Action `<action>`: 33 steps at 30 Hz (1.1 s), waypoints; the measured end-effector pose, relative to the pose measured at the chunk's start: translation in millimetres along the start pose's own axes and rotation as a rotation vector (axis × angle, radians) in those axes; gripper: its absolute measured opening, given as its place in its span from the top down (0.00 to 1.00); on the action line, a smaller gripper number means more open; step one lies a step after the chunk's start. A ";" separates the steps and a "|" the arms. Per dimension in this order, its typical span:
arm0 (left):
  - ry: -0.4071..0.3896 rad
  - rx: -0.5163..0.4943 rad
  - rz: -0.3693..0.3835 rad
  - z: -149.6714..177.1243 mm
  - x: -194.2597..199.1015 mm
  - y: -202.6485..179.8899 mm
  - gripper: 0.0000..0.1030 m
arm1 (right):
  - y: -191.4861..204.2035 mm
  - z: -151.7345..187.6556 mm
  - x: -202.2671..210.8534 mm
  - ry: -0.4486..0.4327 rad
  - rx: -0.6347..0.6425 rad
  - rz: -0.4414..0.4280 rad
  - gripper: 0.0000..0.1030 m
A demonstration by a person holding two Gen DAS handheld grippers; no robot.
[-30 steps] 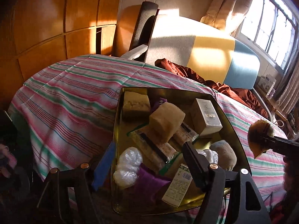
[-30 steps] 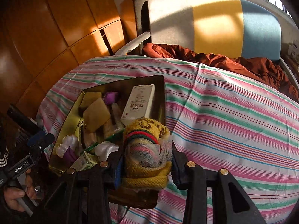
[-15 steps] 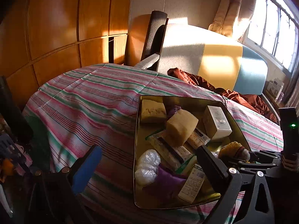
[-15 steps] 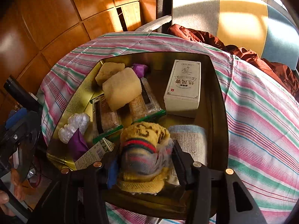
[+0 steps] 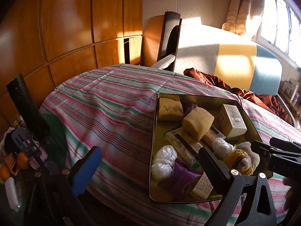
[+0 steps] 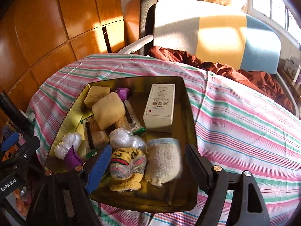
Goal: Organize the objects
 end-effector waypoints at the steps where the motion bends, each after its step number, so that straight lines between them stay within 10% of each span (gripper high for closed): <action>1: 0.003 0.015 0.005 0.8 0.9 0.5 0.00 | -1.6 -1.3 4.3 -0.018 0.000 0.029 0.21; 33: -0.053 0.031 0.012 3.9 14.0 -15.7 0.01 | 0.1 9.2 25.1 -0.100 0.040 0.109 0.18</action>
Point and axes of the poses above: each gripper's, at about its wrist camera, not at the fingertips, and x roughly against the way its jaws point, y to its left, z to its underside, the point moved 10 cm from there along -x, roughly the way its jaws point, and after that the axes turned 6 degrees about -z, right-handed, at the moved point
